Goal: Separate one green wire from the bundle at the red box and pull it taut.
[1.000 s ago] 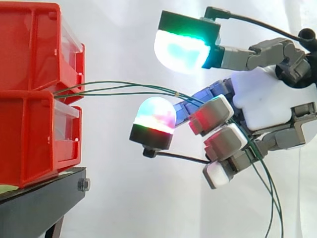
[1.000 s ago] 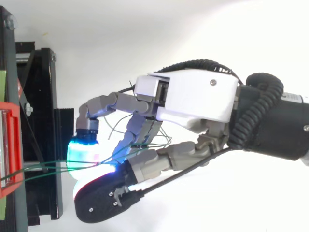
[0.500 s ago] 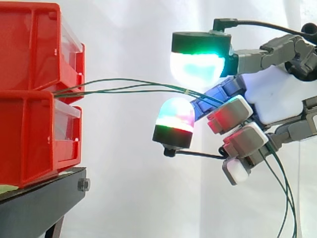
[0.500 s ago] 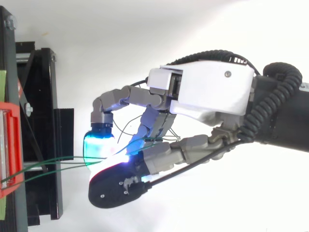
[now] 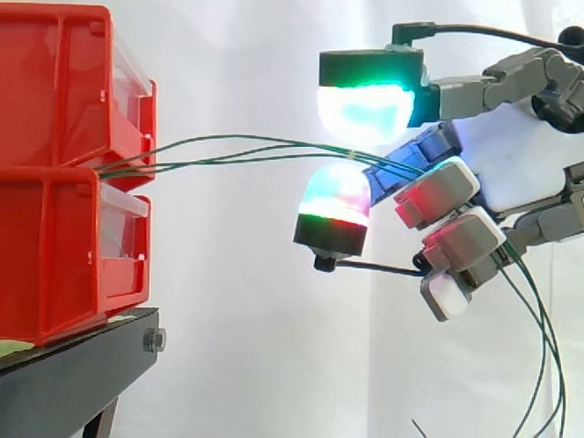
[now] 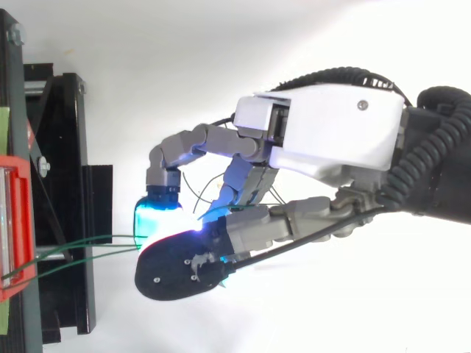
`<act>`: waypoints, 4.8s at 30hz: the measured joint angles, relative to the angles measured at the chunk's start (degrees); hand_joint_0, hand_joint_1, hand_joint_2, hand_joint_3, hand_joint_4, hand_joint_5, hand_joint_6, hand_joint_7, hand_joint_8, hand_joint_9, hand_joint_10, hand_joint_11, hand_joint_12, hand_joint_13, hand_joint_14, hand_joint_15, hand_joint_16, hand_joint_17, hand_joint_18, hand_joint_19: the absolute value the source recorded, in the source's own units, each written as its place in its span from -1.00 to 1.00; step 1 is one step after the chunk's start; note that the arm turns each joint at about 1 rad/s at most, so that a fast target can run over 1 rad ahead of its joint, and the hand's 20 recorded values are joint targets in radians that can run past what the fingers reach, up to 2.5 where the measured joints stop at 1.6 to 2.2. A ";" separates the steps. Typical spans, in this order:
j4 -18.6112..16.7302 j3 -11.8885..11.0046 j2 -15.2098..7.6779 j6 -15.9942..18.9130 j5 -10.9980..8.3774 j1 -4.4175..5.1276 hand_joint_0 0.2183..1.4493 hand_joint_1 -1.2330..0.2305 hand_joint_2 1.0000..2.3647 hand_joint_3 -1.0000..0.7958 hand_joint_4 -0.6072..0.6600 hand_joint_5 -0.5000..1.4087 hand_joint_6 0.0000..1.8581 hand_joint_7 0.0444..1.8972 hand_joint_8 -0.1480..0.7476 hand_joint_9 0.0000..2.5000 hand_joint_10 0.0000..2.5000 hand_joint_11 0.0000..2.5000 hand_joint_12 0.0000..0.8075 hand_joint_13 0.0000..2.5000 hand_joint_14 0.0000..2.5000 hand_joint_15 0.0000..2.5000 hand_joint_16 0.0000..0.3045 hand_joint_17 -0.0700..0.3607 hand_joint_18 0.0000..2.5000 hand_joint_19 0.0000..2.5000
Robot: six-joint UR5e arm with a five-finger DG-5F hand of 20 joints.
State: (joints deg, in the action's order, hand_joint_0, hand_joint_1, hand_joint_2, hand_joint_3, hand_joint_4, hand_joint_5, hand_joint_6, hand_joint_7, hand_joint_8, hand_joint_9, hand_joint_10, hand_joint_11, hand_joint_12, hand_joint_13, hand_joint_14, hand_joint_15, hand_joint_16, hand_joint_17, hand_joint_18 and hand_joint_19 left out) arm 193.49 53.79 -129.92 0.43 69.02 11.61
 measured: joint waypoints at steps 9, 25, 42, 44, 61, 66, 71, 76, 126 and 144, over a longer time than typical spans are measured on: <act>1.41 0.01 0.79 -0.68 -0.18 -0.01 -0.35 -0.24 -0.98 -0.14 0.16 -0.67 -0.02 -0.07 -0.10 0.02 -0.98 0.00 -0.10 -0.05 -0.98 -0.31 -0.65 -0.12 -0.37 -0.44; 1.80 0.00 0.90 -1.04 -0.04 -0.01 -0.27 -0.40 -0.98 -0.27 0.06 -0.65 0.02 -0.03 -0.10 0.09 -0.99 0.13 -0.12 -0.05 -0.98 -0.29 -0.66 -0.14 -0.36 -0.45; 2.24 0.00 0.90 -0.96 -0.01 -0.19 -0.50 0.04 -1.00 -0.44 0.16 -0.64 -0.01 0.00 -0.06 0.16 -0.99 0.13 -0.08 -0.02 -0.98 -0.30 -0.65 -0.12 -0.34 -0.45; 2.24 0.00 0.90 -0.96 -0.02 -0.24 -0.39 -0.05 -0.99 -0.38 0.14 -0.64 -0.02 0.05 -0.11 0.14 -0.99 0.14 -0.11 -0.03 -0.98 -0.29 -0.67 -0.14 -0.36 -0.43; 2.24 0.00 0.96 -0.97 -0.13 -0.26 -0.22 -0.40 -1.00 -0.40 0.05 -0.65 0.00 0.00 -0.10 0.10 -0.99 0.12 -0.12 -0.05 -0.98 -0.29 -0.67 -0.15 -0.37 -0.46; 2.28 0.00 0.94 -0.96 -0.14 -0.26 -0.25 -0.42 -1.00 -0.44 0.06 -0.65 -0.01 0.00 -0.11 0.11 -0.99 0.13 -0.14 -0.05 -0.98 -0.30 -0.67 -0.15 -0.37 -0.46; 2.32 0.03 0.92 -0.98 -0.12 -0.26 -0.26 -0.41 -1.00 -0.44 0.07 -0.64 -0.01 0.01 -0.10 0.12 -0.99 0.14 -0.14 -0.05 -0.98 -0.29 -0.67 -0.15 -0.37 -0.46; 2.33 0.06 0.93 -1.00 -0.14 -0.25 -0.34 -0.36 -1.00 -0.44 0.11 -0.64 -0.01 0.01 -0.11 0.13 -0.99 0.13 -0.14 -0.05 -0.98 -0.29 -0.67 -0.16 -0.37 -0.46; 2.33 0.09 0.90 -0.96 -0.29 -0.27 -0.59 -0.03 -1.00 -0.44 0.16 -0.62 -0.04 0.02 -0.02 0.17 -0.99 0.06 -0.03 -0.01 -0.98 -0.31 -0.62 -0.07 -0.32 -0.47; 2.21 0.09 0.91 -1.03 -0.29 -0.25 -0.28 -0.42 -0.98 -0.21 0.03 -0.63 -0.02 0.06 -0.10 0.11 -0.98 0.10 -0.12 -0.05 -0.98 -0.29 -0.67 -0.15 -0.37 -0.45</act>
State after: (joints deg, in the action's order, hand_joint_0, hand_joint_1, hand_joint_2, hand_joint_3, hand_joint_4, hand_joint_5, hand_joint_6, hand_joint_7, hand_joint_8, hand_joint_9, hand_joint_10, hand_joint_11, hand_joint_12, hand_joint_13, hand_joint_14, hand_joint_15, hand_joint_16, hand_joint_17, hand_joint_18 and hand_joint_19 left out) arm 195.70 53.88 -129.01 -0.60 68.73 11.36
